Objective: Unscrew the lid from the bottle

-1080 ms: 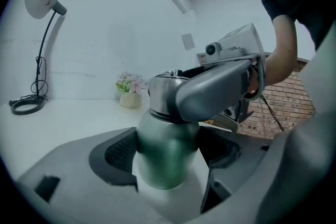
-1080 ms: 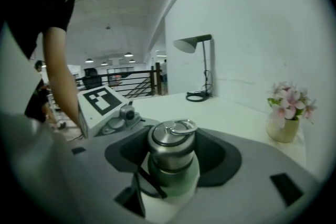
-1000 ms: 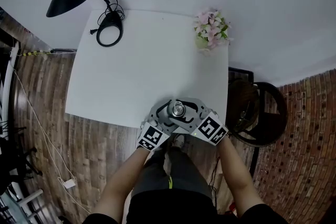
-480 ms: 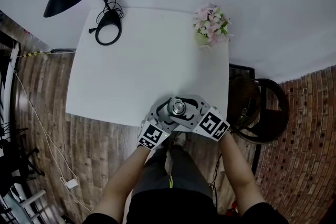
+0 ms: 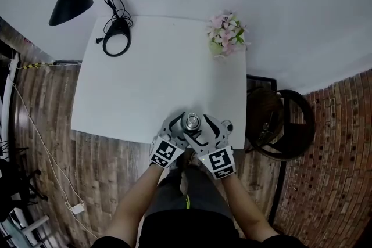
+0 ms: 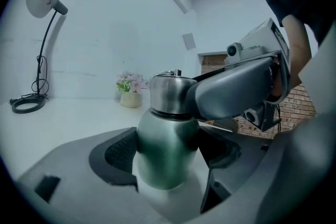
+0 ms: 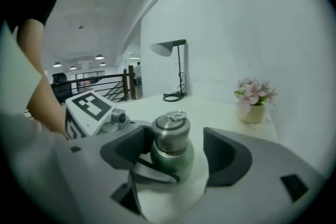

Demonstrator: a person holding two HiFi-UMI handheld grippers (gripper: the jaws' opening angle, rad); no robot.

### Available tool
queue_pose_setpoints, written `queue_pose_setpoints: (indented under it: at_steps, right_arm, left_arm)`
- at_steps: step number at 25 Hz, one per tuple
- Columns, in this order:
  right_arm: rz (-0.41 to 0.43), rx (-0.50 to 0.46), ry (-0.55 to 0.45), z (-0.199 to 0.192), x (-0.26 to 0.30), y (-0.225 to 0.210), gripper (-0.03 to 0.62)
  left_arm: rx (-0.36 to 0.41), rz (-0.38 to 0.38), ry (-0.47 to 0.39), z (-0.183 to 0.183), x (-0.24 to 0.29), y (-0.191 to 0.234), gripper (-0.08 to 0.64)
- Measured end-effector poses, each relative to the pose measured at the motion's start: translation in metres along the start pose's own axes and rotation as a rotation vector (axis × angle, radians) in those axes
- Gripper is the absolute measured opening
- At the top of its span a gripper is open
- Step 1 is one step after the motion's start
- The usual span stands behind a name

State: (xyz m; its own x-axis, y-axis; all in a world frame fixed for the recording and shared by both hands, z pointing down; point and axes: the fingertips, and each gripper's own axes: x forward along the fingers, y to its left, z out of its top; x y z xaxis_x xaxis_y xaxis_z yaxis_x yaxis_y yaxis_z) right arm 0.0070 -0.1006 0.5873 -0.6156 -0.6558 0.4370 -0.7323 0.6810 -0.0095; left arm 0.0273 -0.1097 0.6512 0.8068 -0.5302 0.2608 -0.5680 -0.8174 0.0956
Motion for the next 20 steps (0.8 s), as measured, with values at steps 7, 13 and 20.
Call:
queue_pose_setpoints:
  at_steps: [7, 13, 20]
  right_arm:
    - [-0.121, 0.078, -0.065, 0.013, 0.015, 0.002, 0.328]
    - [-0.154, 0.071, -0.047, 0.010, 0.021, -0.006, 0.327]
    - [-0.090, 0.058, -0.044, 0.009, 0.019, -0.004, 0.270]
  left_arm:
    - [-0.003, 0.005, 0.007, 0.001, 0.002, -0.001, 0.377]
    - [-0.004, 0.012, 0.005, 0.001, 0.002, -0.001, 0.376]
    - [-0.009, 0.015, 0.004, 0.001, 0.003, -0.002, 0.377]
